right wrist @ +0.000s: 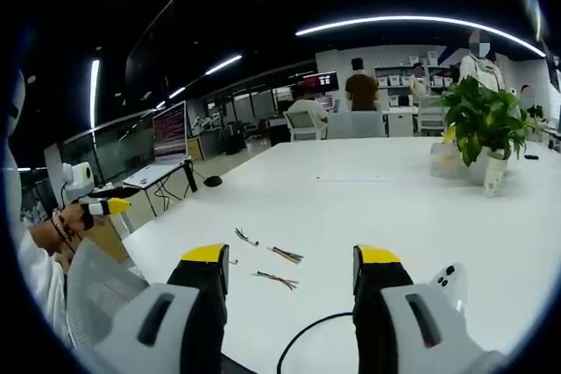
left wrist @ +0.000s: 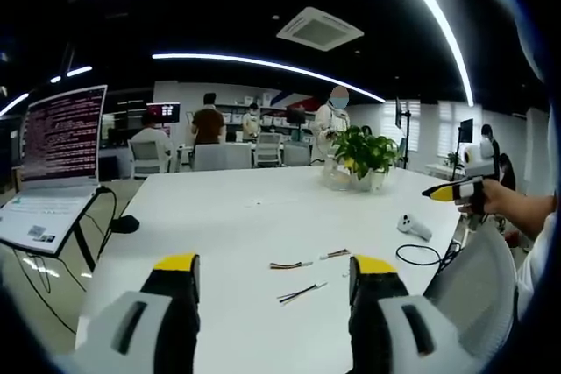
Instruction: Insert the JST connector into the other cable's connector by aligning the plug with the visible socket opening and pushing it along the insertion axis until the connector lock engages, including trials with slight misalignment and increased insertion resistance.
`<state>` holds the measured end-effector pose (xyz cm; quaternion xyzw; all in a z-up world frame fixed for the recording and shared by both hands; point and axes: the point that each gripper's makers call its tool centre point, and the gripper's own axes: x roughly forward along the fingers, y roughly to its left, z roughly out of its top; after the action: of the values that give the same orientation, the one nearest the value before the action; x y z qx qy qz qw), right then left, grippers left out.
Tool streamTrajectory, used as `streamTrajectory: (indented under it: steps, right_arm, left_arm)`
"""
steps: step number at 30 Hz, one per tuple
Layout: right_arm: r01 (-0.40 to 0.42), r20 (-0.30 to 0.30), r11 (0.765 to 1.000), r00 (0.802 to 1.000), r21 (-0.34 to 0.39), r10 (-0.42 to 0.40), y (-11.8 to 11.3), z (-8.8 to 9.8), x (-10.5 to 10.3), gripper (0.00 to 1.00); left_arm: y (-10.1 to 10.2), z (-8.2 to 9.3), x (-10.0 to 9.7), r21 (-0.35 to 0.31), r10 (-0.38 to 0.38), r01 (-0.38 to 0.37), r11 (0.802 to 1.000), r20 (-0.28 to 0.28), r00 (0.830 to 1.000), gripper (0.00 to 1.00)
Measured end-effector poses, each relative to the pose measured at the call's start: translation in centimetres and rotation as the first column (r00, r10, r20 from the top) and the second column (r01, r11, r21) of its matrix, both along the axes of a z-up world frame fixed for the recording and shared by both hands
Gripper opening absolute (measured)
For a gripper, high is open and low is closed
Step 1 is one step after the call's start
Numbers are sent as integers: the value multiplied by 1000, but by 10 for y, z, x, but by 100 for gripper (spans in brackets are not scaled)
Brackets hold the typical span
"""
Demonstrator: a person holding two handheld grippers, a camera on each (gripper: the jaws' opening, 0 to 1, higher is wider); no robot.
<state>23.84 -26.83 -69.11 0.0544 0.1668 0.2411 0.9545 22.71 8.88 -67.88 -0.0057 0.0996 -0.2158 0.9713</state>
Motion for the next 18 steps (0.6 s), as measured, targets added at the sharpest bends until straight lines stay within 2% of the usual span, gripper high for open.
streamTrajectory:
  steps: [18]
  right_arm:
    - [15, -17, 1000, 1000, 3, -15, -5, -5, -1, 55]
  left_arm:
    - [-1, -3, 4, -1, 2, -2, 1000, -8, 1000, 67]
